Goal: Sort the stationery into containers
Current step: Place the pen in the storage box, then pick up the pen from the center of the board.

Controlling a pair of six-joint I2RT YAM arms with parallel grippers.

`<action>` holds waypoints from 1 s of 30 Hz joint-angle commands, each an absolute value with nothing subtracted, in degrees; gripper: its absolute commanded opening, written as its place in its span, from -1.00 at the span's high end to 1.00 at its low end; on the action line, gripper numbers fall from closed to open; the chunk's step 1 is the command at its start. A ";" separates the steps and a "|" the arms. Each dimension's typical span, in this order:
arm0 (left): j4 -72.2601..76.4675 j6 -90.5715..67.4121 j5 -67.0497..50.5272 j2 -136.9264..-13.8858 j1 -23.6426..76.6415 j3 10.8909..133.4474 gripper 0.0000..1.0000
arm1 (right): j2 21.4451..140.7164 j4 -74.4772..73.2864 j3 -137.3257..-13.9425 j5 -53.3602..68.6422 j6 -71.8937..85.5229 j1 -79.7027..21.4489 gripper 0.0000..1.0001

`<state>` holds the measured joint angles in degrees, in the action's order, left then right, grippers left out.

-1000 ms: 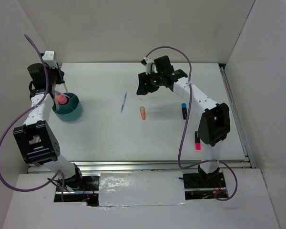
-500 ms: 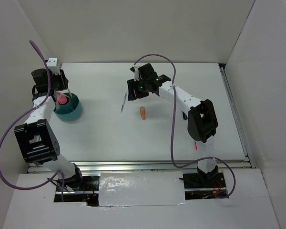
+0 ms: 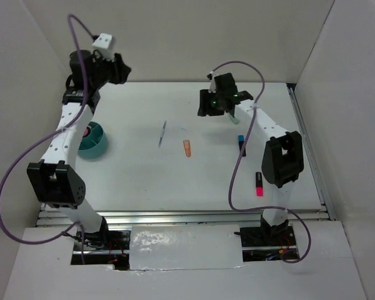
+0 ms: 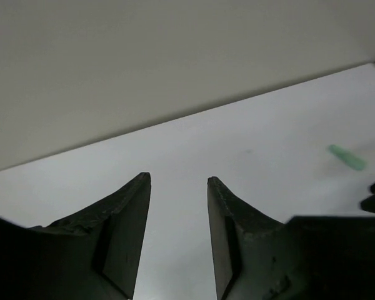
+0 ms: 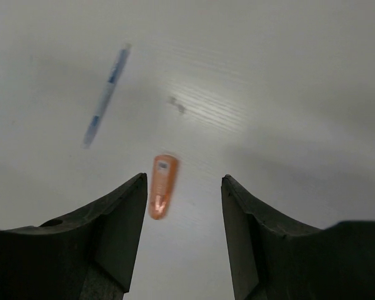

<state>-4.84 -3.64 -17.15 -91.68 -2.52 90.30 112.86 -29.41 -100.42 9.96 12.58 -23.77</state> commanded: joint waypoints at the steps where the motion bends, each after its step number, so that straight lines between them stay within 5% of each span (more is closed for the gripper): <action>1: -16.85 -6.50 -19.94 -101.65 6.12 99.04 -0.09 | 104.51 -29.53 -95.81 7.30 10.20 -17.34 -0.15; 5: -25.74 -9.49 -15.38 -112.46 12.03 108.44 -0.20 | 99.68 -29.80 -90.27 7.56 8.88 -12.67 -0.15; 9: -31.63 -10.63 -12.22 -121.45 14.67 117.57 -0.10 | 95.81 -29.79 -85.00 7.91 7.47 -9.94 -0.14; 30: -35.86 -9.49 -7.65 -140.45 16.96 125.07 0.03 | 91.40 -30.85 -80.50 9.49 5.71 -6.06 -0.13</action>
<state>-34.37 -10.48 -7.88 -138.76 15.92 122.56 93.89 -31.03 -79.15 8.84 6.28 -6.42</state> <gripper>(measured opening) 0.489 0.567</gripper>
